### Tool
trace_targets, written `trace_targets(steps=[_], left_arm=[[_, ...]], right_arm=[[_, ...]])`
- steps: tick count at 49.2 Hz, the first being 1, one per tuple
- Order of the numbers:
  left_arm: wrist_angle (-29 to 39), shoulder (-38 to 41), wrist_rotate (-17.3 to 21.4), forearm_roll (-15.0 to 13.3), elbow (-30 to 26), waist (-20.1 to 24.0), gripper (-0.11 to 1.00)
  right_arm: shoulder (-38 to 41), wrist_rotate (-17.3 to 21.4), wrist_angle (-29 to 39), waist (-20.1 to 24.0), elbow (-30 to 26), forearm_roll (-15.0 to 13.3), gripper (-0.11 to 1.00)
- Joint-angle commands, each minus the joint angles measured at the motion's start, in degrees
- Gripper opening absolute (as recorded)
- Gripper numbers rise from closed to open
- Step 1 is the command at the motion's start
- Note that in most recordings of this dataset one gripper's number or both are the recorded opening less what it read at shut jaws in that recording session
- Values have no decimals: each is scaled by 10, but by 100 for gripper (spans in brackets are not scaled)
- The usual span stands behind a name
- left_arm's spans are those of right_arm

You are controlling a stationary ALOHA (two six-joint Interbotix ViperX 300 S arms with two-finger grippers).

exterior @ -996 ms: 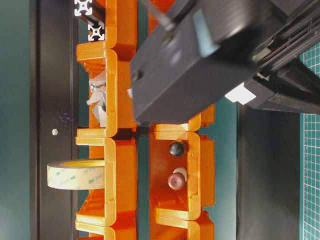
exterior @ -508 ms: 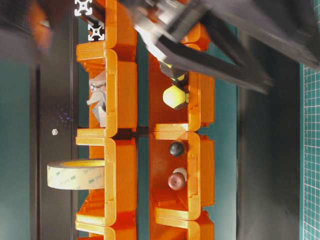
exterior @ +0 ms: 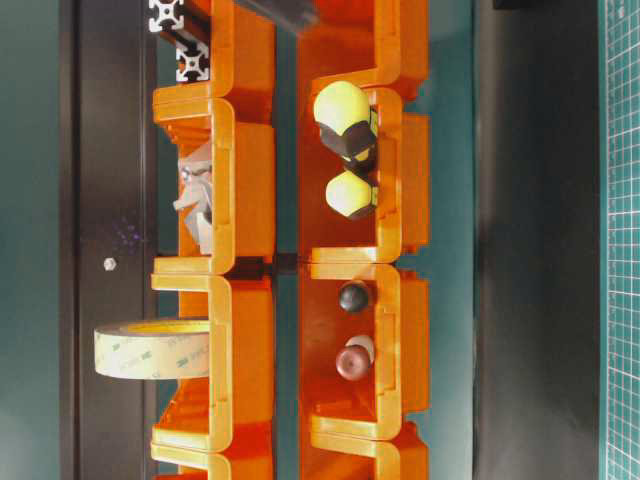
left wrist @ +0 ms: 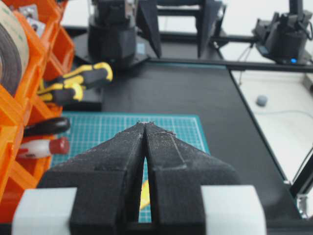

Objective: Pick cutter from container rack with right arm.

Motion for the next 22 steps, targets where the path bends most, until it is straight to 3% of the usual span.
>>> trace_targets(steps=[1,22], left_arm=[[-1,-4,3,2,-22,0,1],[40,-13,-4,2,-26,-1,1]], right_arm=[[-44,1,-7,1,7,0,79],[-146,1,28,-9,40,-1,79]])
